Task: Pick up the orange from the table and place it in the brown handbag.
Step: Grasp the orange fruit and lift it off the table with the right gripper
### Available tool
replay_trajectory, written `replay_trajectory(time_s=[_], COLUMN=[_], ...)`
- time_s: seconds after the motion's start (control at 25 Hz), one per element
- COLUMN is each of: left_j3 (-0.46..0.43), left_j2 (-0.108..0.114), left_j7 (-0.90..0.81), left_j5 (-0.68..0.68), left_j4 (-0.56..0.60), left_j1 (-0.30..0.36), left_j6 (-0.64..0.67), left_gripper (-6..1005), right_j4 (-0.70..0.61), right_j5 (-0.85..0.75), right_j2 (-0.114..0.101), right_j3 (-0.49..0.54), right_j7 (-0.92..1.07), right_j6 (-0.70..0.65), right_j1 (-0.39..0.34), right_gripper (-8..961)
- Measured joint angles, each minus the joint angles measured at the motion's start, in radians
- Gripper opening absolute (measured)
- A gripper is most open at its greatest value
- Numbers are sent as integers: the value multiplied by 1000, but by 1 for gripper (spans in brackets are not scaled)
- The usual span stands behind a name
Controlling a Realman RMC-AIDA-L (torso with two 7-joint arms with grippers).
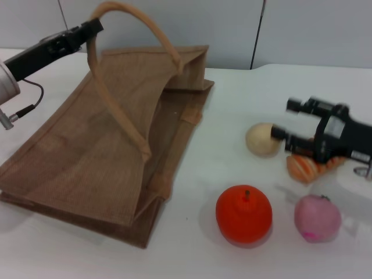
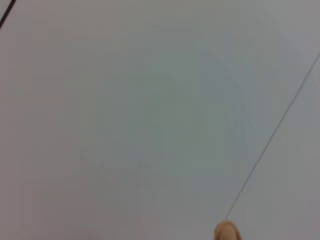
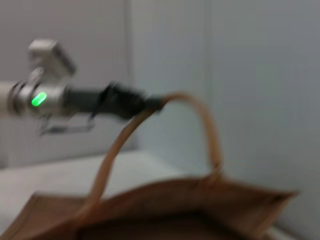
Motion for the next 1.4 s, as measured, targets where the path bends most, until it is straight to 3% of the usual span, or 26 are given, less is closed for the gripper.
replay_trajectory(time_s=[0.28,0.56,1.4], left_j3=[-41,-43,-42], left_j2=[18,20,20], left_j7=[69,70,69], left_j5=[-53,-54,-56], left_j4=[-65,-69,-73], left_j1=[1,-1,-6], left_j6=[-77,-80,-74], left_gripper=[125,124,123], right_j4=[-13,-14,63], right_j5=[-1,0,1], right_j2=[12,29,37], right_j3=[-203,-333,-522], right_j7=[59,95,234], right_j6=[-16,-11,204], right_j1=[21,45,90], right_gripper=[700,700,696])
